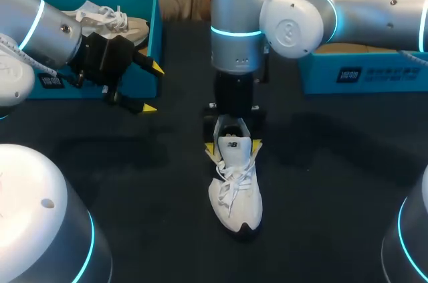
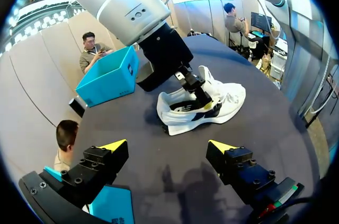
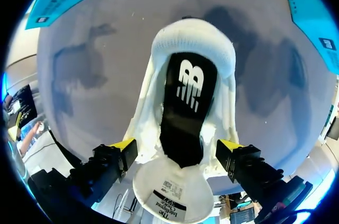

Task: Take the shoe out of the shoebox, open the shoe tongue, remove and reinsert the insole, then place the shoe into the shoebox

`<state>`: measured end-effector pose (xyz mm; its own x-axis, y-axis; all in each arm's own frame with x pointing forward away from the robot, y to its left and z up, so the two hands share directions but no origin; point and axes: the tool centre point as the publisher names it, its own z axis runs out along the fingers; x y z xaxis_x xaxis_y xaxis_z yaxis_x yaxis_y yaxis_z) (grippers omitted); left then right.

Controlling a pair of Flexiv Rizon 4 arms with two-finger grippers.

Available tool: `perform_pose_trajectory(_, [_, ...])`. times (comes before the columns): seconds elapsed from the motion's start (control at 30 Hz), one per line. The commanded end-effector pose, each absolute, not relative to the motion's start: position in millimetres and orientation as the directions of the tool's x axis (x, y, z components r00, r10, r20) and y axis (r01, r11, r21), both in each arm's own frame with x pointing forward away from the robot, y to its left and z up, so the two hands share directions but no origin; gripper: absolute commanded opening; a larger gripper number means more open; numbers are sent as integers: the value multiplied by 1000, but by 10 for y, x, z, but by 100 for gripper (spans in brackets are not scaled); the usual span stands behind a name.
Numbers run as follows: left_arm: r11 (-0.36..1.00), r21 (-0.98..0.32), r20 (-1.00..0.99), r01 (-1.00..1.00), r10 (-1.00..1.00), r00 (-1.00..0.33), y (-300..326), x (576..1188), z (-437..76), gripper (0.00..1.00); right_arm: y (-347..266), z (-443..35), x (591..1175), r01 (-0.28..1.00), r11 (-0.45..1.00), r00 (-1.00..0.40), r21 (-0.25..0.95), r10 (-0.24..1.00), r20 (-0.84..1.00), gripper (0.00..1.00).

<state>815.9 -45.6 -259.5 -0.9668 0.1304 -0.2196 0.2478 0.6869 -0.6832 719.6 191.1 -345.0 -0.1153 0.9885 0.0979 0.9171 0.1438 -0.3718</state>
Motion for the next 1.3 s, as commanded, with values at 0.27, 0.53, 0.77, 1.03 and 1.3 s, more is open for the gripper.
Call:
perform_pose_trajectory(0.27, [689,-681,-221,248,130,-967,-457,8148,-2592,100,1887,-3374,6975,918,94,-74,-385,995,65,100])
perform_pose_trajectory(0.53, [689,-681,-221,248,130,-967,-457,8148,-2592,100,1862,-3317,6863,921,59,-43,-385,998,51,100])
perform_pose_trajectory(0.77, [689,-681,-221,248,130,-967,-457,8148,-2592,100,1885,-3132,6789,923,45,-35,-383,999,33,100])
perform_pose_trajectory(1.03, [689,-681,-221,248,130,-967,-457,8148,-2592,100,1861,-2925,6663,917,21,-26,-398,1000,-6,100])
perform_pose_trajectory(1.3, [689,-681,-221,248,130,-967,-457,8148,-2592,100,1889,-2851,6594,915,8,-16,-403,1000,-16,53])
